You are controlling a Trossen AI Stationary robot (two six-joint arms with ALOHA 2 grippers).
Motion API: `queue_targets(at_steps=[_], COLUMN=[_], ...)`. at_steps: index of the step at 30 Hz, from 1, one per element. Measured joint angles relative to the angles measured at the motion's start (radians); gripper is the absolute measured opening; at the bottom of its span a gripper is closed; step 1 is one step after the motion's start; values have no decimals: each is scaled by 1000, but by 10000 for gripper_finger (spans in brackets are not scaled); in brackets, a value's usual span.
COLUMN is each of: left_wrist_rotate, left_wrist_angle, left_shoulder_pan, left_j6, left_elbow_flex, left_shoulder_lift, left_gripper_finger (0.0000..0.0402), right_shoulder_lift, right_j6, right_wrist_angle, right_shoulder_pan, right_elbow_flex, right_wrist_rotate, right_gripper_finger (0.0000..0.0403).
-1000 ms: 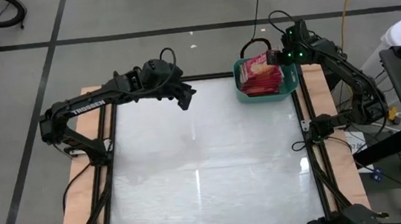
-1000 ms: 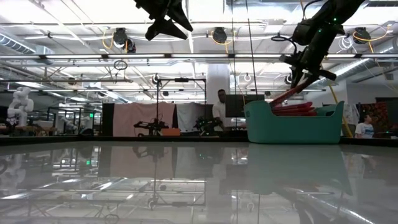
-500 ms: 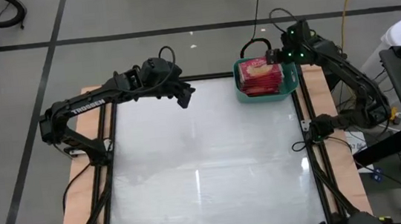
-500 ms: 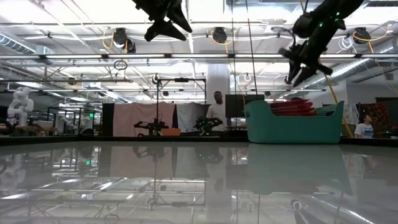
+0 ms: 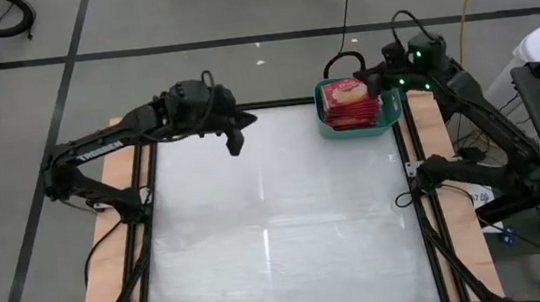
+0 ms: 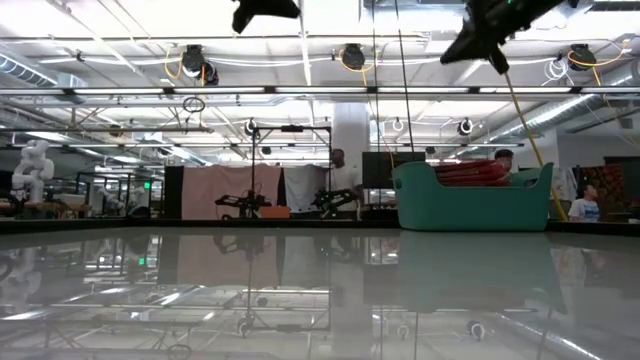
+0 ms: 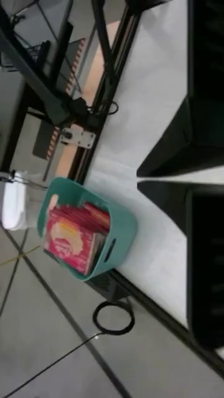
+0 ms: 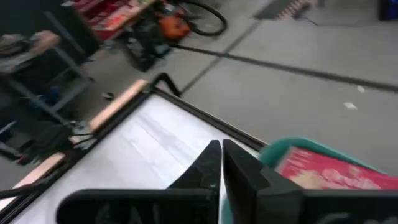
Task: Sort popcorn bags into baskets
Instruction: Return to Home Position
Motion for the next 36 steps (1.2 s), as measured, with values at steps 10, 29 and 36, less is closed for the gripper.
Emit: queue_targets(at_steps=[10,29,36], left_wrist_rotate=[-13,-181,-198], left_wrist_angle=[-78,-222,-152], left_shoulder_pan=[-63,-350,-406], left_j6=[-32,-149,-182], left_elbow_flex=[0,-139,-288], left_shoulder_lift=[-120,-167,-175], left_gripper_finger=[5,10,18], right_shoulder_lift=[-114,-193,-270], right_j6=[17,-173,-307], right_wrist_angle=[37,173,286], right_shoulder_pan=[256,604,640], right_elbow_flex=[0,-91,-290], right_wrist_rotate=[33,162,160], right_gripper_finger=[2,0,0])
